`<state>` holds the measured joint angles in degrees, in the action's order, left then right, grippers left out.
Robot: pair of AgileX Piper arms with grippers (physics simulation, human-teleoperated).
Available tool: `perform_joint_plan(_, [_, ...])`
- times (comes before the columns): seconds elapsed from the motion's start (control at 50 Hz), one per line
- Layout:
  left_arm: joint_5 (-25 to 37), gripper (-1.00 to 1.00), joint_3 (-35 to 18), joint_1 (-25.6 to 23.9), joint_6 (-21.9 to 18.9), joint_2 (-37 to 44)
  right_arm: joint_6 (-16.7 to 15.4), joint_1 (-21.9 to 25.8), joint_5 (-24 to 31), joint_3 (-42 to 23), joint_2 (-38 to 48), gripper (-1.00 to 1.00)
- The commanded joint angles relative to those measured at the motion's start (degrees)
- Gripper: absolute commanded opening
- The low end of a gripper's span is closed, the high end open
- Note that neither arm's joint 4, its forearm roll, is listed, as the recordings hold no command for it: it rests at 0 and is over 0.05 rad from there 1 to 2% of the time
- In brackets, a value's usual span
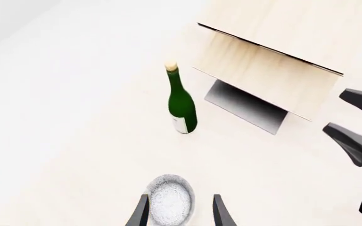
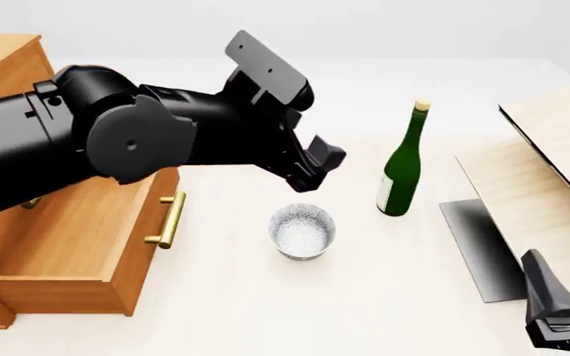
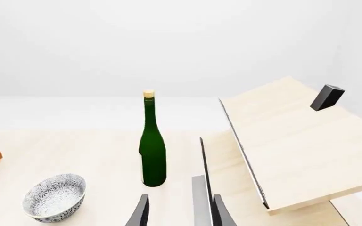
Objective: Put the bowl in the bottom drawer of the cabinet.
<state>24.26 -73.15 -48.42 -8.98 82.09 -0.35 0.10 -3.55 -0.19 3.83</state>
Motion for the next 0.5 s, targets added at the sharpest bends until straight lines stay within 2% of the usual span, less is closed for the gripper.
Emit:
perform_joint_plan(0.02, [1.32,1.0,-1.91,0.36,0.3,3.03,0.0,0.0,0.01,0.0,-0.02,1.0])
perform_joint_plan(0.5, [2.04,1.0,-5.53,0.96,1.1,11.38,-0.01,0.0,0.0,0.0,0.0,1.0])
